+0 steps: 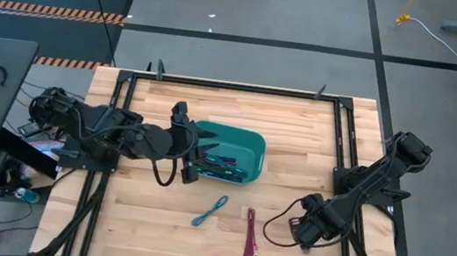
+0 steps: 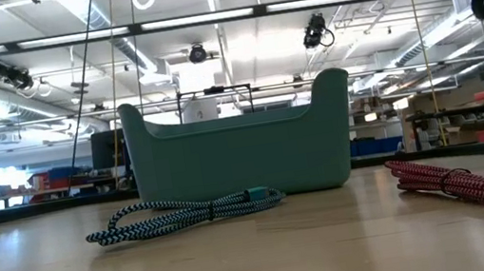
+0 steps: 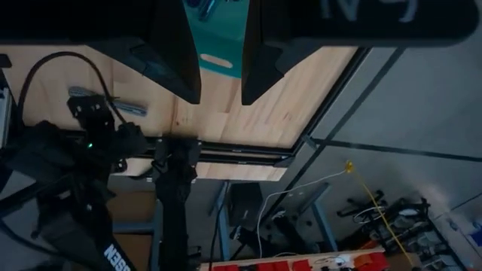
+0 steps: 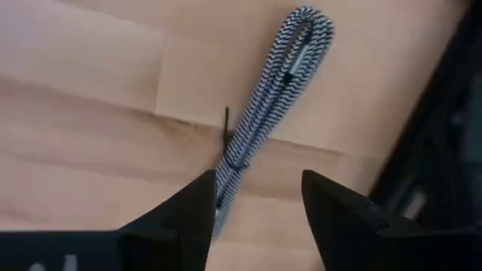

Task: Pick and place USB-C Cables
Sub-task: Put the white charger cable into the green bin

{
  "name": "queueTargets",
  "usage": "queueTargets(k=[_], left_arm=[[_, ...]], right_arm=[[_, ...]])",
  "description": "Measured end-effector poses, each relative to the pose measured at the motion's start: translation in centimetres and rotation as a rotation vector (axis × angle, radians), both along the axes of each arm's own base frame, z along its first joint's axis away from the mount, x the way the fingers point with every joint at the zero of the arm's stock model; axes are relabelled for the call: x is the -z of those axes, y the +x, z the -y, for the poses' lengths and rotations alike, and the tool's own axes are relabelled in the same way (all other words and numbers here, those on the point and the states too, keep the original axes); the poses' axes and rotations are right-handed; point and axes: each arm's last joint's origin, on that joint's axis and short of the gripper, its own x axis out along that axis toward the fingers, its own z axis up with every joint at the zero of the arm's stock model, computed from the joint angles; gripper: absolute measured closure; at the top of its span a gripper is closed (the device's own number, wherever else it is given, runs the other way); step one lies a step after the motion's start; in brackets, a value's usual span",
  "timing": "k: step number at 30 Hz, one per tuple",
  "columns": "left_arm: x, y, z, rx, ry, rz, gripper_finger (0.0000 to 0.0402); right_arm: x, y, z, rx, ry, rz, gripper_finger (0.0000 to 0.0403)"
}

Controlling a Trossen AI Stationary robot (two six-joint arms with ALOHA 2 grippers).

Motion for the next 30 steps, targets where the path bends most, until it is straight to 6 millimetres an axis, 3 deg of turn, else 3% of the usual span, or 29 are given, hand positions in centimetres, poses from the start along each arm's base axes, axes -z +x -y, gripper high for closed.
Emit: queueTargets(k=[9,24,30], left_arm=[[0.0,0.0,0.0,-0.009,-0.025,0.010,0.0296],[0.0,0.0,0.0,-0.007,-0.017,0.003,0.0296],[0.0,0.0,0.0,-0.007,-0.017,0.002,0.0296]], right_arm=[[2.5,-0.8,0.2,0.167,-0.046,0.085,0.0199],[5.3,-1.9,1.3,0.174,-0.025,0.104,0.0199],[5.4,-1.9,1.3,0.155,-0.013,0.103,0.0239]])
